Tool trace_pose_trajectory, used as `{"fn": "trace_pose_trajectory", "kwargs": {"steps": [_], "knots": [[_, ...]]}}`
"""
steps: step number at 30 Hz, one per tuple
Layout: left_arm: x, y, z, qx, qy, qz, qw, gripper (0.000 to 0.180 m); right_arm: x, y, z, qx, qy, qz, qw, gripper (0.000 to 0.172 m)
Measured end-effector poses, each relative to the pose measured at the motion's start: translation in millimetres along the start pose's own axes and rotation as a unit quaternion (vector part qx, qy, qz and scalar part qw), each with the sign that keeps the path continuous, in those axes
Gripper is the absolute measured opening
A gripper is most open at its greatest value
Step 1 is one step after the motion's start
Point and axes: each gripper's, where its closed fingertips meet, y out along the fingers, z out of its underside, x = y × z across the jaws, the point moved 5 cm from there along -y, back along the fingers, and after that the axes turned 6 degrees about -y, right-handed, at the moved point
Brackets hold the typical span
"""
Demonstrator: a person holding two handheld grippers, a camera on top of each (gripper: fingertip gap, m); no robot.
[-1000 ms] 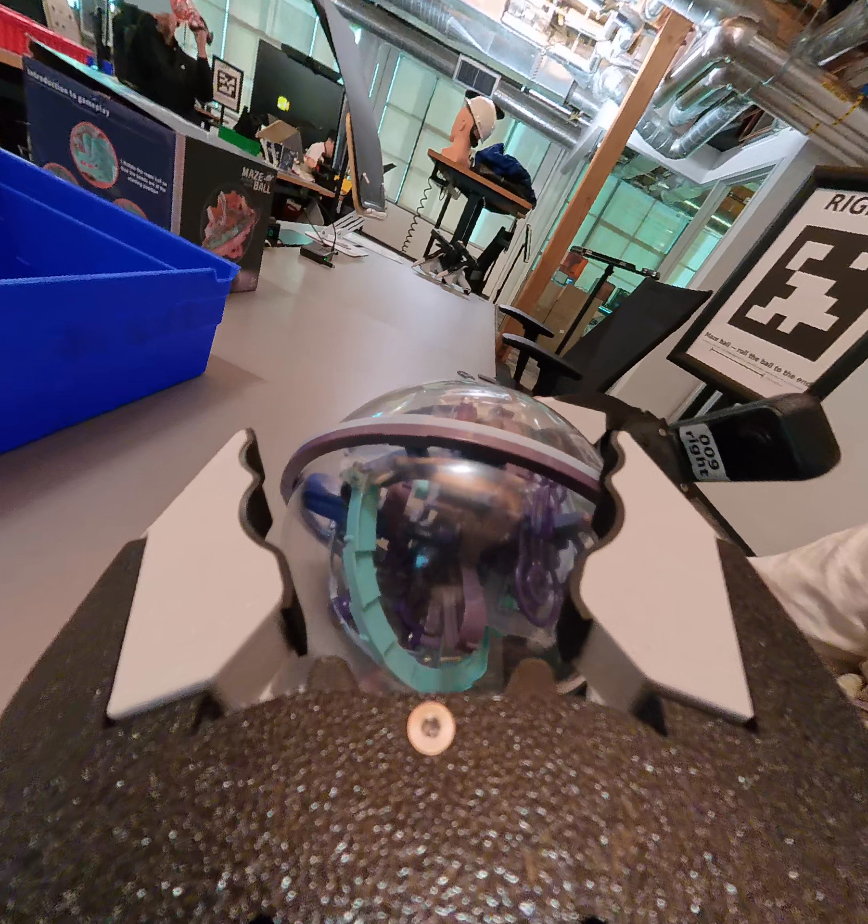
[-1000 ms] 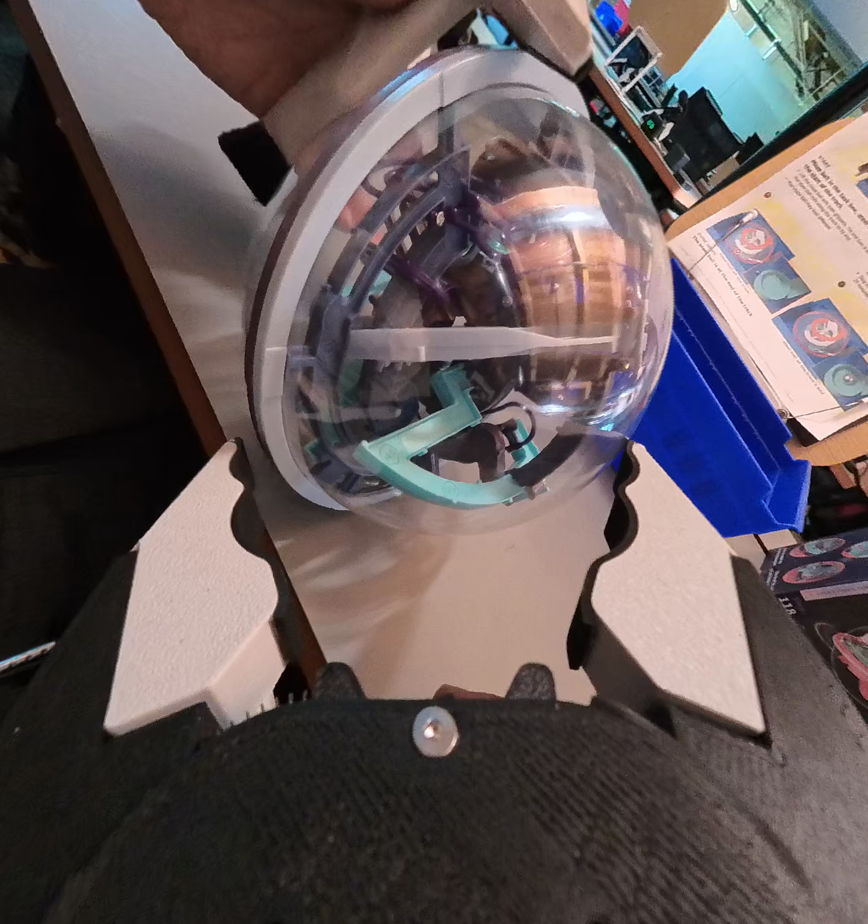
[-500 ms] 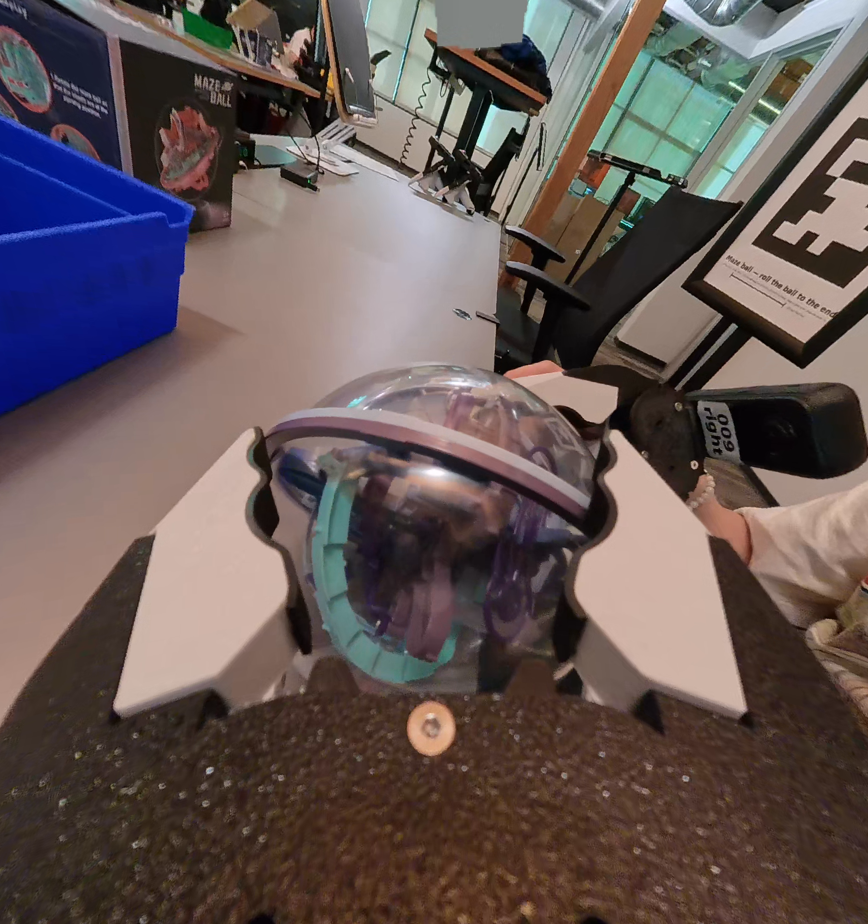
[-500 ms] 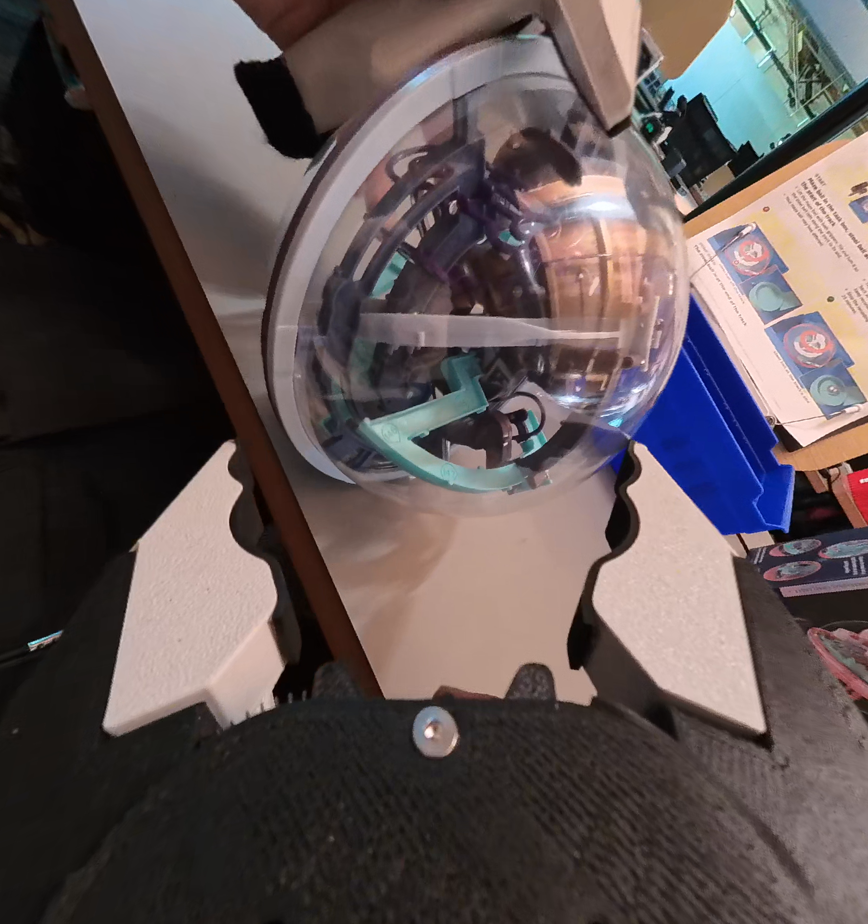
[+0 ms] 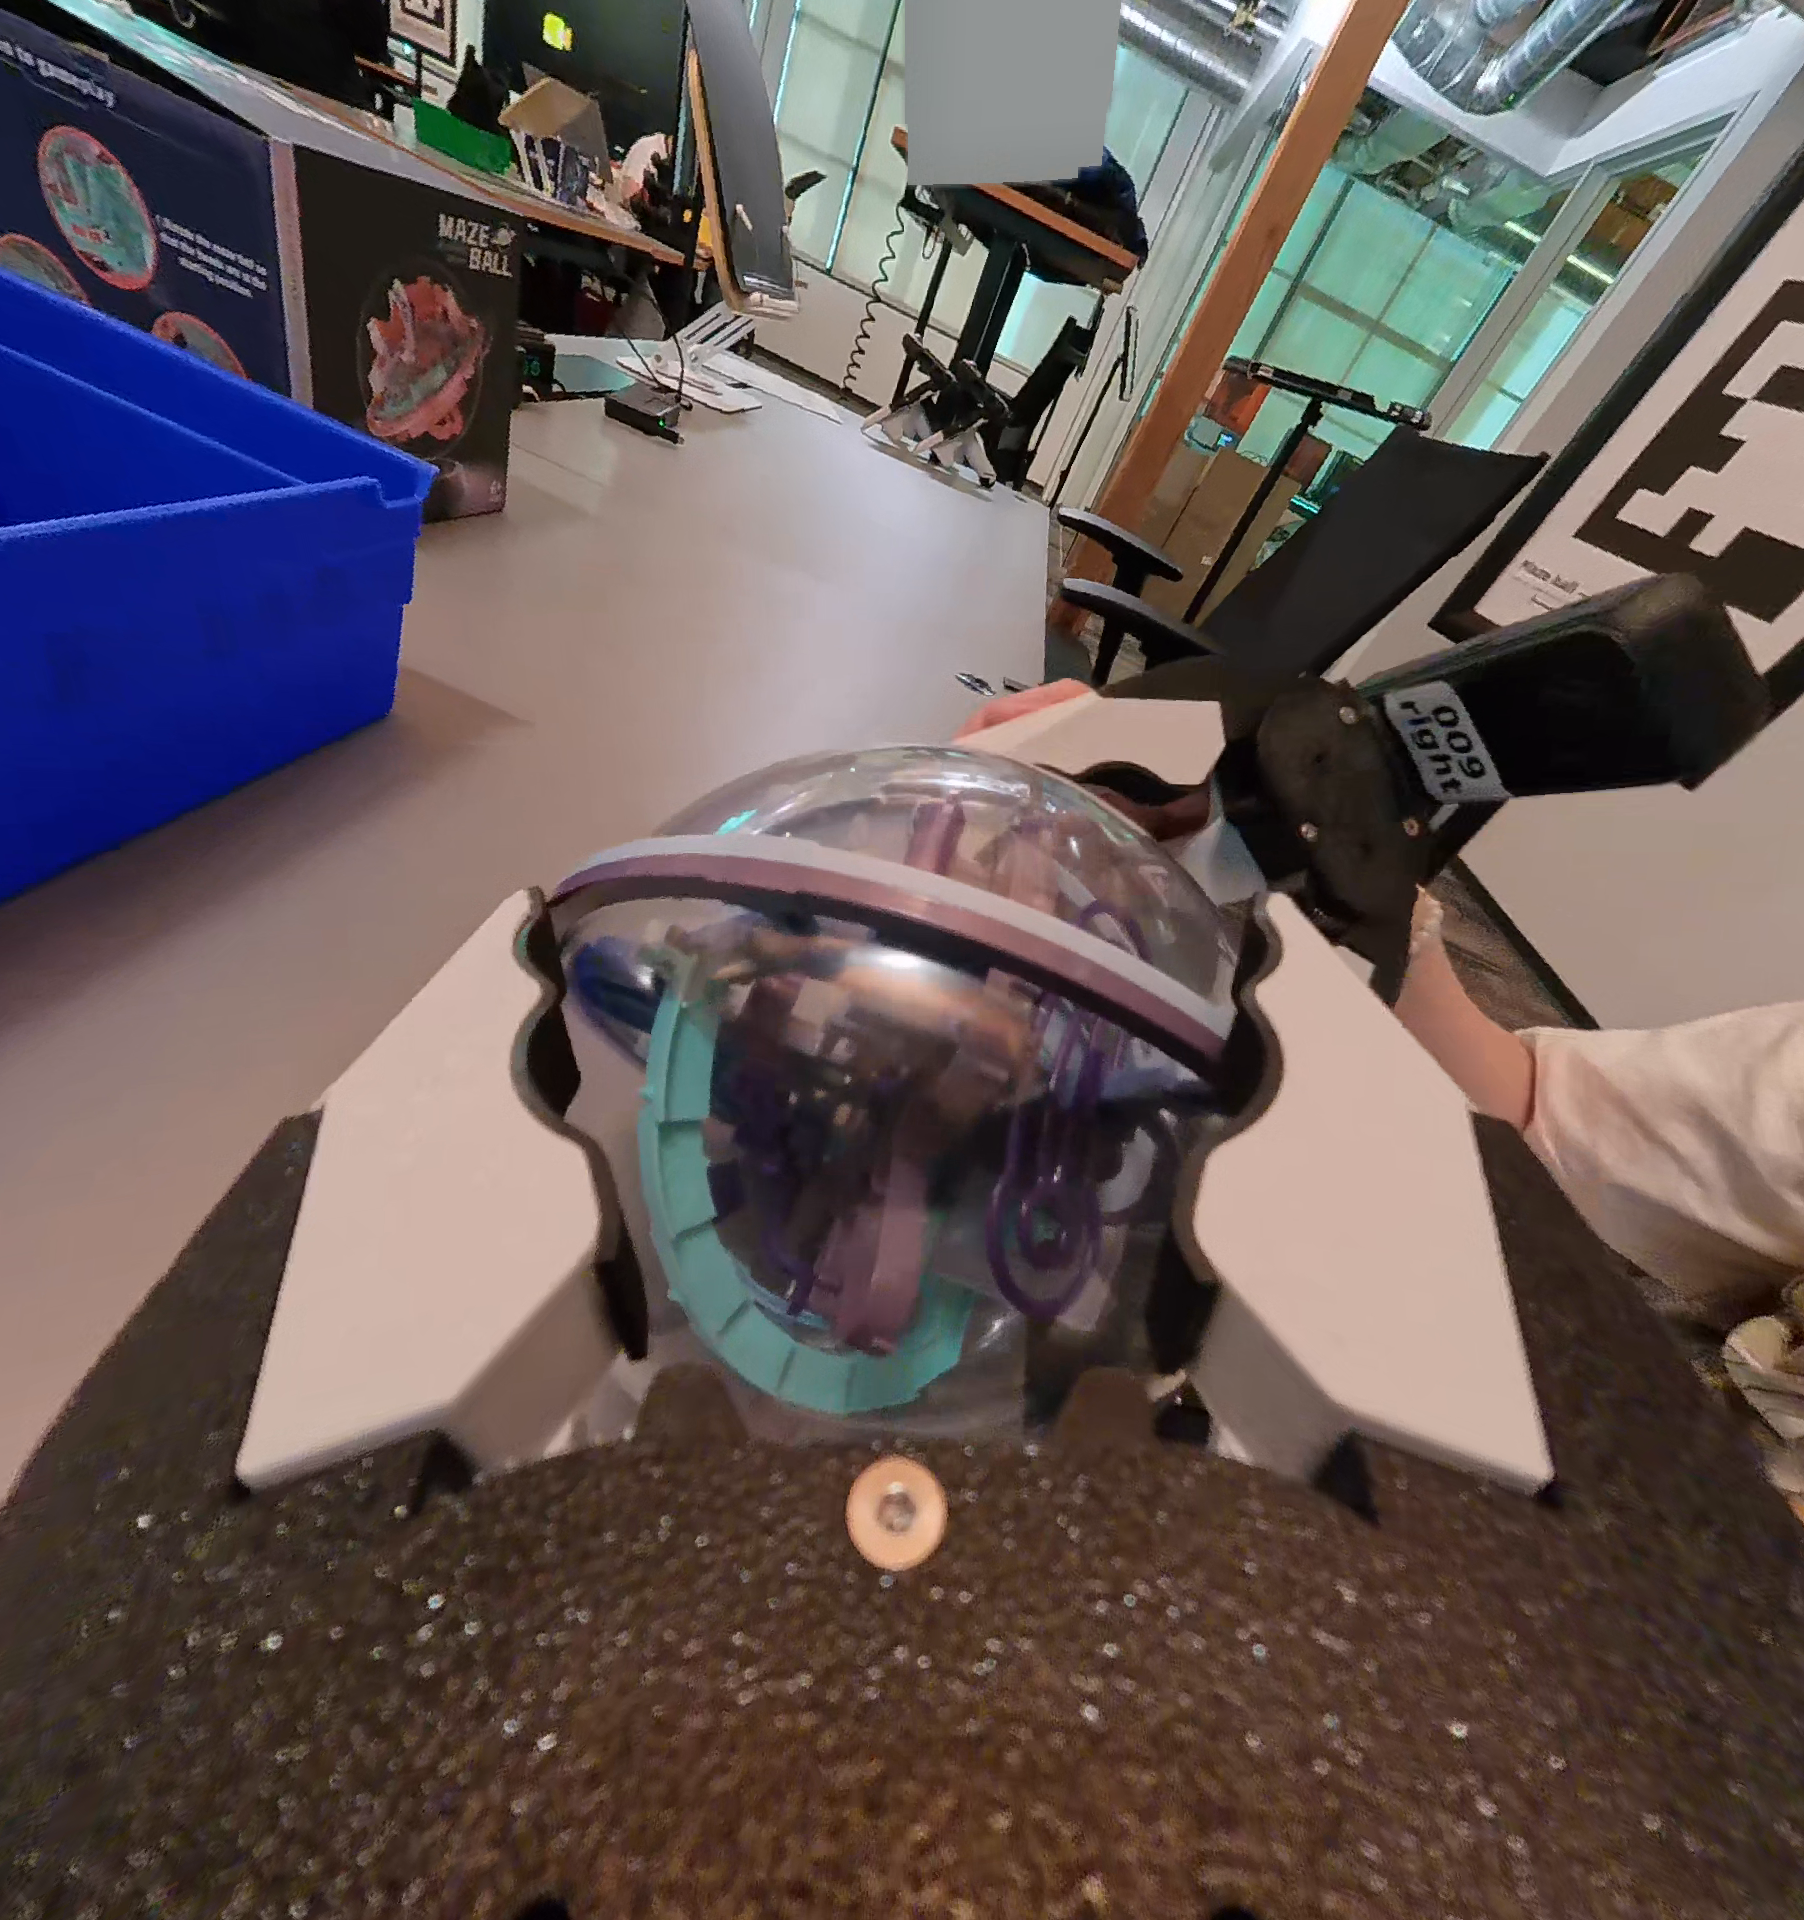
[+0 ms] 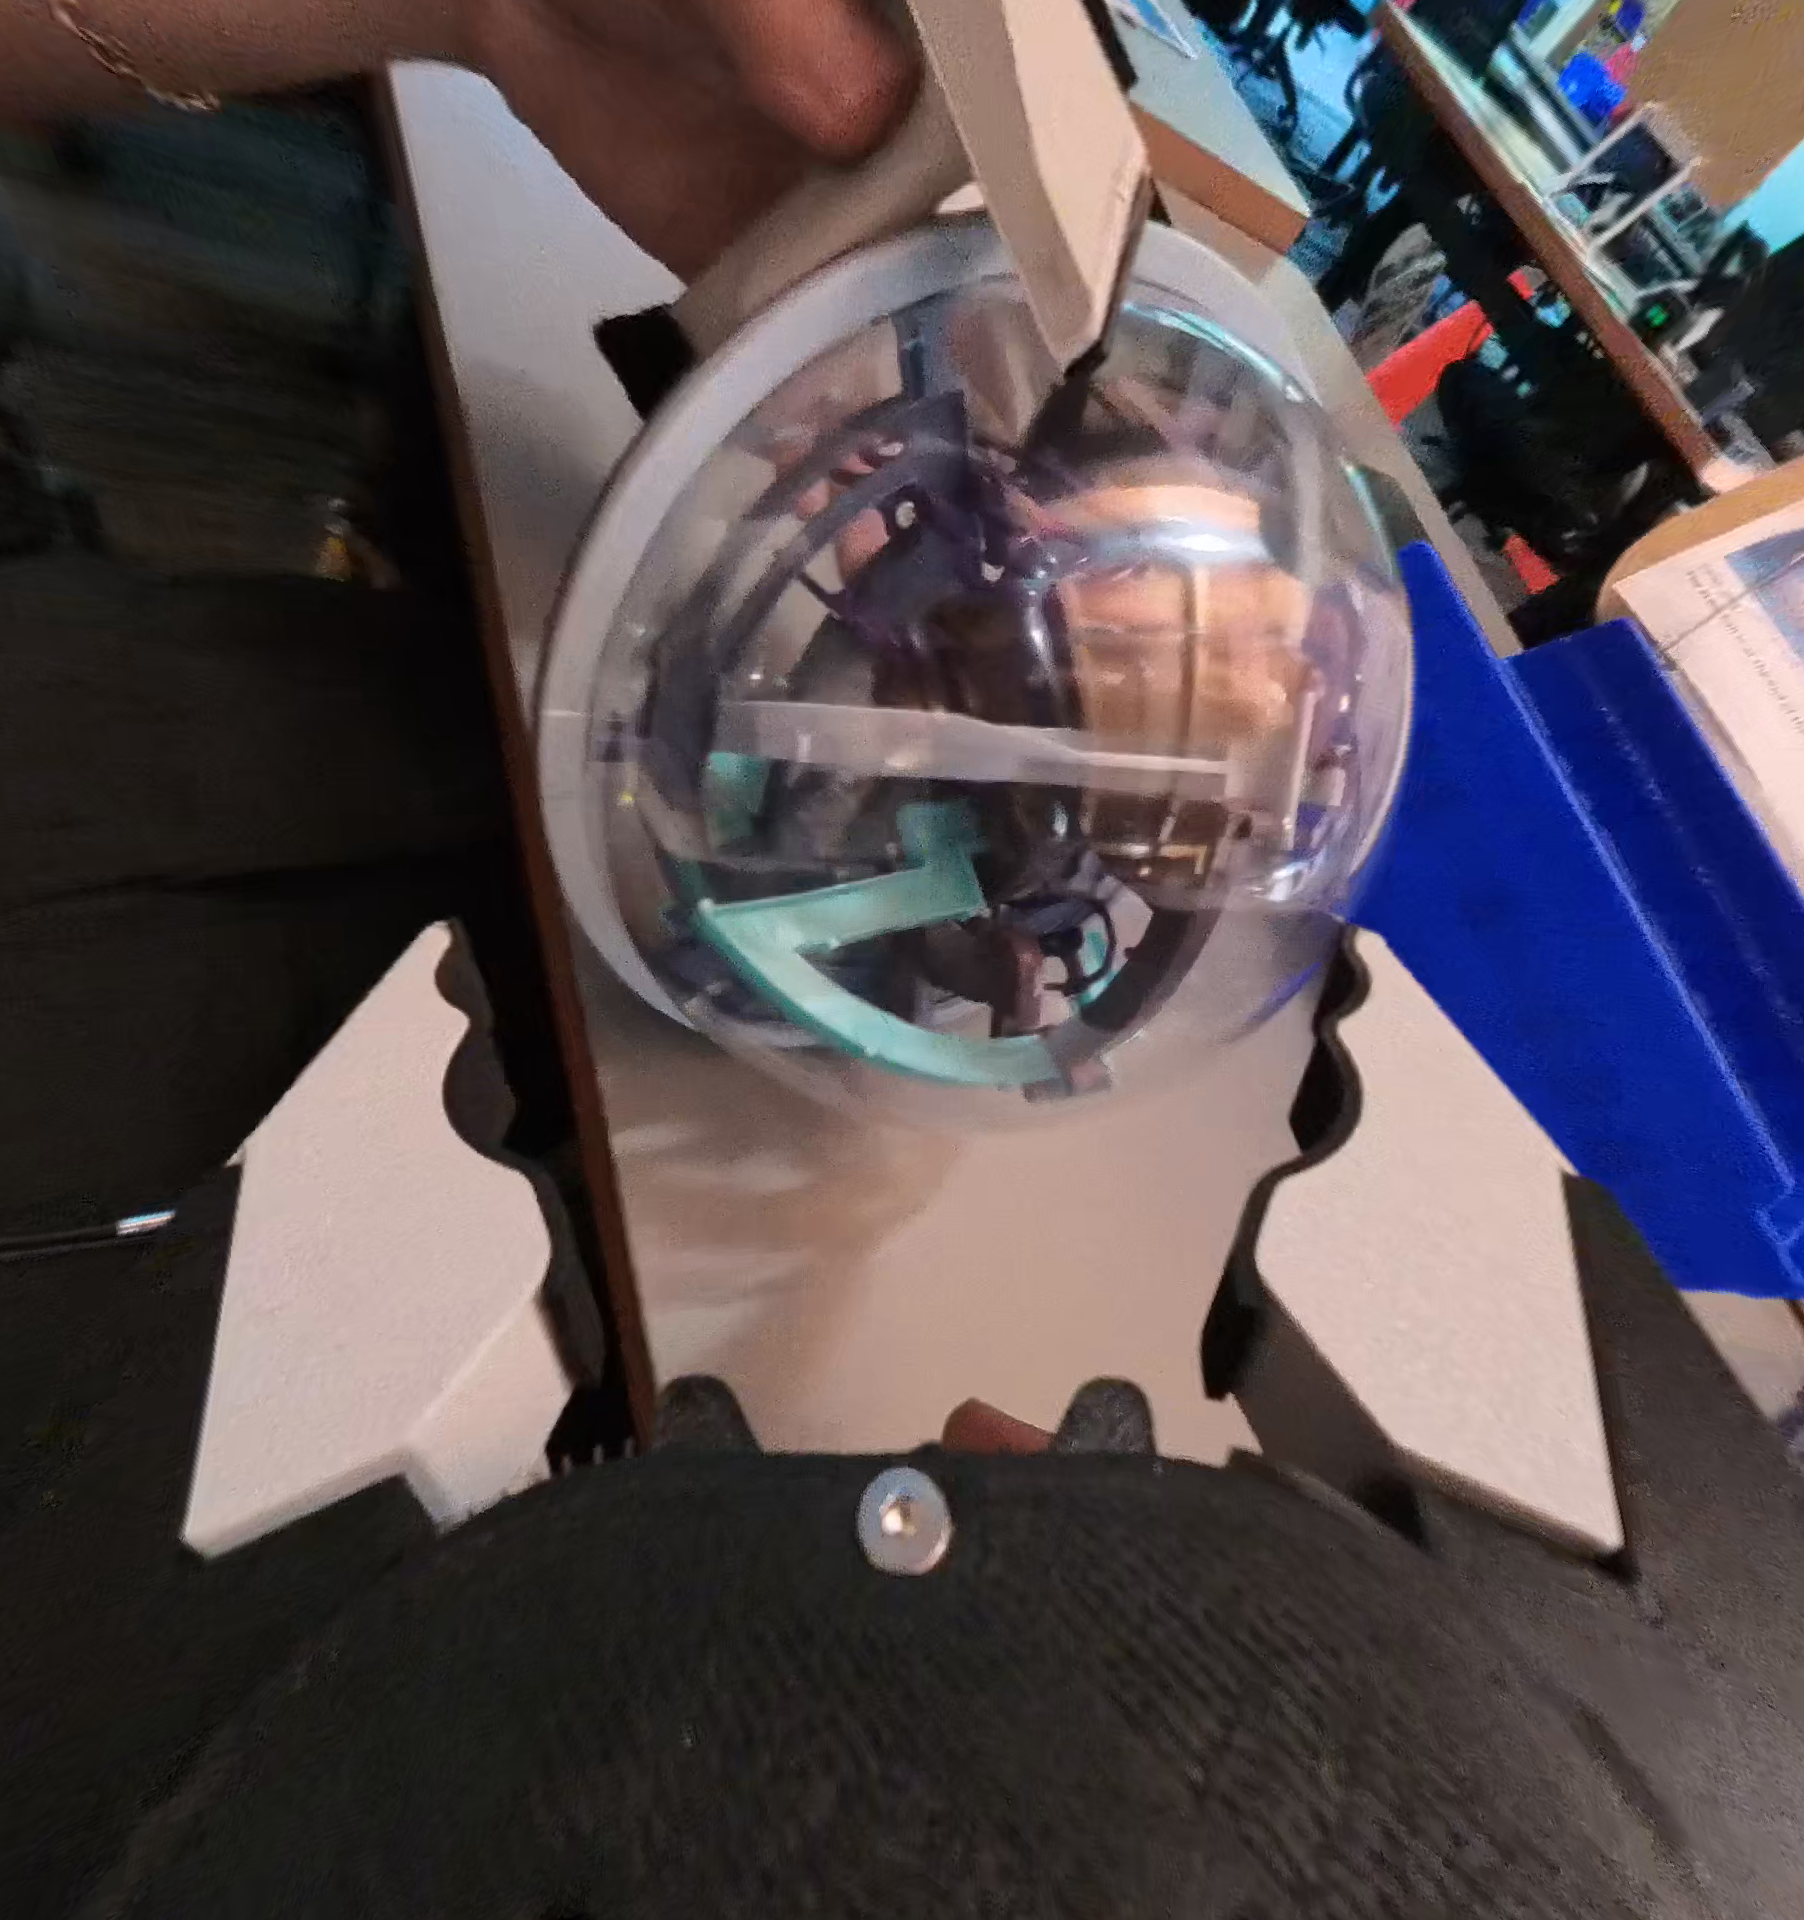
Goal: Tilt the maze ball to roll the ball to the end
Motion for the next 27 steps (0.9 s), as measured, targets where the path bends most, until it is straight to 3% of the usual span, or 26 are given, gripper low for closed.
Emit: {"fn": "trace_pose_trajectory", "kwargs": {"steps": [2,12,17,21,27], "knots": [[2,-1,-1,-0.005,-0.006,-0.005,1.000,0.124,-6,8,5,0.024,-0.024,0.017,0.999,0.147],[10,-4,-6,-0.051,-0.062,0.028,0.996,0.120,12,12,2,0.048,-0.013,0.106,0.993,0.155],[13,-6,2,-0.013,-0.112,0.022,0.993,0.117,24,10,-4,0.054,0.002,0.145,0.988,0.157],[9,-8,2,-0.004,-0.102,0.026,0.994,0.109,26,6,-3,0.075,-0.012,0.134,0.988,0.157],[3,-4,2,0.006,-0.073,0.020,0.997,0.110,4,-7,-5,0.083,-0.052,0.074,0.992,0.142]]}}
